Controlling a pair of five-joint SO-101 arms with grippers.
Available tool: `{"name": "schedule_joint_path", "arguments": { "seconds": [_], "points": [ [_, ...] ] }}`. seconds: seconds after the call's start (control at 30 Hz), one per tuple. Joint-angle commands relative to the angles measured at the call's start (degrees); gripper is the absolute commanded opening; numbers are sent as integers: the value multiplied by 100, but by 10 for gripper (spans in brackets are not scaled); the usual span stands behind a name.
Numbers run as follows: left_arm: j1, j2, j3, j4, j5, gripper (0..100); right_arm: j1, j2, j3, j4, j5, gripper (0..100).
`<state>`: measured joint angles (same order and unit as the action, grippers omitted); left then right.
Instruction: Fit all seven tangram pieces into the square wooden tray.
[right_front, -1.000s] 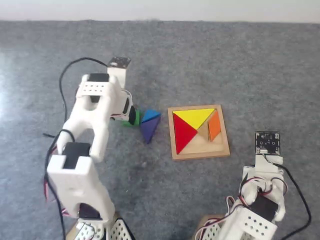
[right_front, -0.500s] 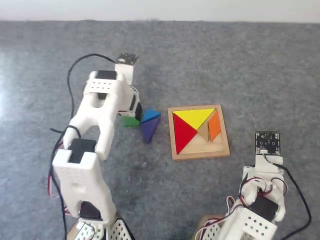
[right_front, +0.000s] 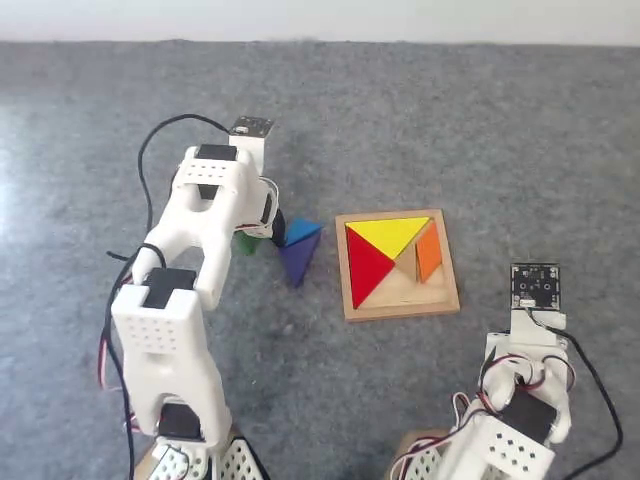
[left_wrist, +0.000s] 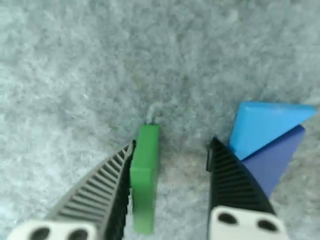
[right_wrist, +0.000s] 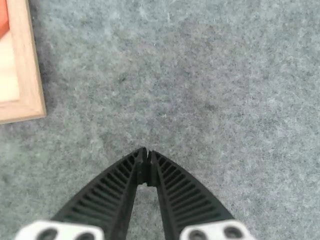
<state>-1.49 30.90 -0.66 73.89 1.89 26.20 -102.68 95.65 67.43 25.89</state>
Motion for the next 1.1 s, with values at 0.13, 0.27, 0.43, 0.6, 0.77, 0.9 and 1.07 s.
{"name": "schedule_joint_path", "arguments": {
  "seconds": [0.13, 0.27, 0.43, 0.6, 0.77, 0.9, 1.07],
  "points": [
    [-325, -97, -242, 202, 44, 141, 22, -101, 88, 22, 62, 6],
    [-299, -527, -453, 519, 44, 26, 22, -101, 88, 13, 62, 6],
    [167, -1248, -453, 853, 35, 10, 22, -101, 88, 13, 62, 6],
    [1310, -1776, -444, 1284, -290, 9, 31, -101, 88, 13, 62, 6],
    [2866, -1952, -189, 1020, -484, 9, 40, -101, 88, 13, 62, 6],
    [3965, -1916, 400, 123, -457, 9, 57, -101, 88, 4, 62, 6],
    [4255, -1916, 901, -738, -448, 10, 57, -101, 88, 4, 62, 6]
  ]
}}
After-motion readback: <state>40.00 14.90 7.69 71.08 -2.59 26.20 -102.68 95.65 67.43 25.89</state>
